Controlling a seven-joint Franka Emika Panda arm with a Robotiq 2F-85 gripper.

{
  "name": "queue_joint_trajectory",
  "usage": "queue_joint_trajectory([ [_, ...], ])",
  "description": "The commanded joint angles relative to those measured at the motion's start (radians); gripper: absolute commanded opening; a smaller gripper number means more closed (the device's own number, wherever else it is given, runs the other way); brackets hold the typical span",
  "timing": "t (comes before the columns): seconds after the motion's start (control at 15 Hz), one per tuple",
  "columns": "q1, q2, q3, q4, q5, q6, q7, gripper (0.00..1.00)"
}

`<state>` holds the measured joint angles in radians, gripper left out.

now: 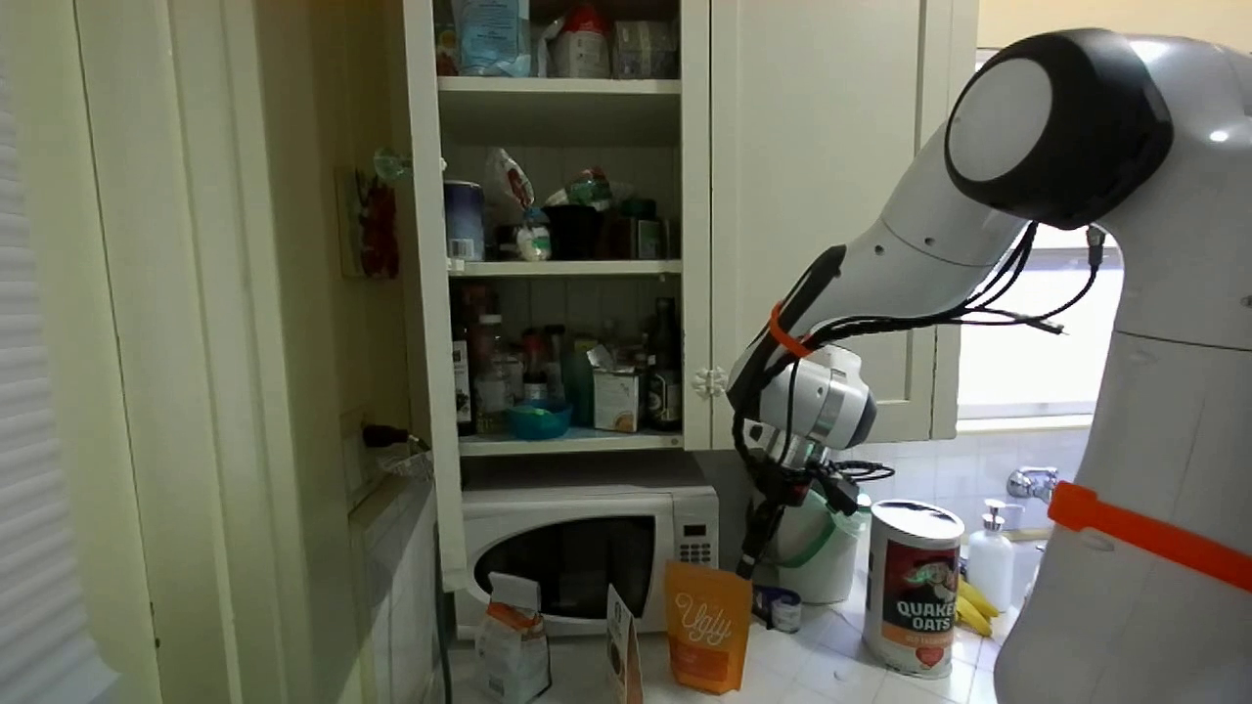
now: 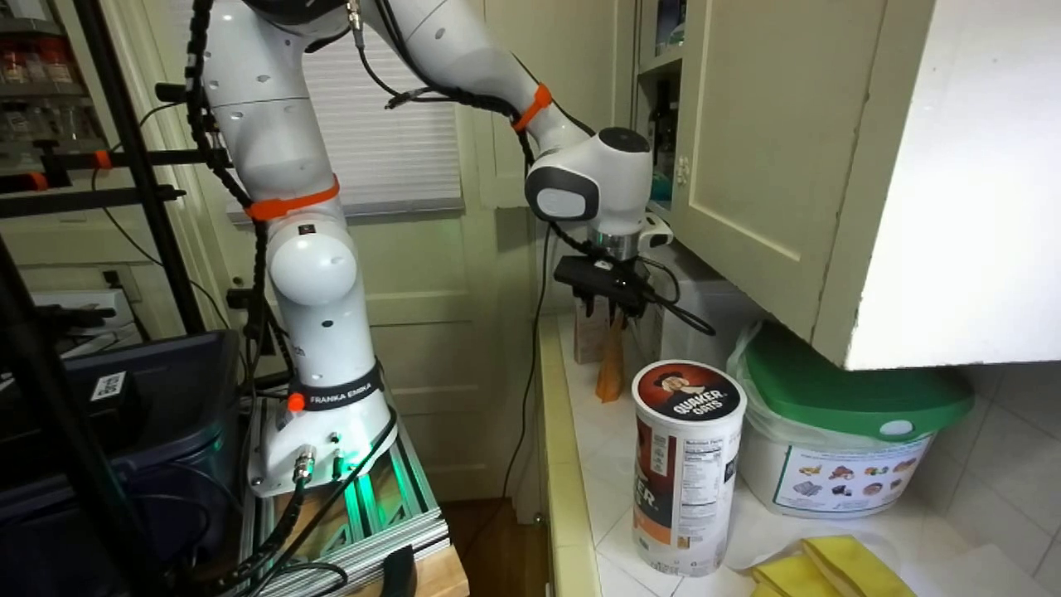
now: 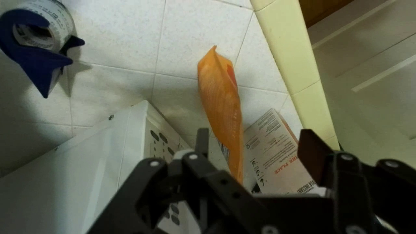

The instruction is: Place the orange packet on top of the oats bottle

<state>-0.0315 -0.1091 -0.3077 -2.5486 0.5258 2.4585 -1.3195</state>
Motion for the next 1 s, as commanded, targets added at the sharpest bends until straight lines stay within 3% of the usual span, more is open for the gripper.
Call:
queue_joint_trajectory([
  [0.0, -0.020, 0.073, 0.039, 0.004, 0.068, 0.052, -0.095, 0.54],
  [0.07, -0.023, 0.085, 0.048, 0.005, 0.094, 0.065, -0.124, 0.45],
  [0.27, -0.032, 0.108, 0.084, 0.007, 0.217, 0.122, -0.249, 0.41],
  [0.33, -0.035, 0.112, 0.096, 0.007, 0.258, 0.131, -0.296, 0.46],
  [0.4, -0.004, 0.119, 0.073, 0.008, 0.292, 0.142, -0.330, 0.41],
  [0.47, -0.005, 0.129, 0.080, 0.010, 0.308, 0.144, -0.350, 0.18],
  [0.53, -0.004, 0.135, 0.080, 0.011, 0.320, 0.139, -0.363, 0.16],
  [0.67, -0.006, 0.144, 0.081, 0.008, 0.304, 0.140, -0.343, 0.00],
  [0.8, -0.004, 0.134, 0.082, -0.007, 0.281, 0.175, -0.300, 0.00],
  [0.87, -0.042, 0.118, 0.119, -0.021, 0.253, 0.193, -0.252, 0.00],
  [0.93, -0.009, 0.103, 0.086, -0.035, 0.240, 0.212, -0.224, 0.01],
])
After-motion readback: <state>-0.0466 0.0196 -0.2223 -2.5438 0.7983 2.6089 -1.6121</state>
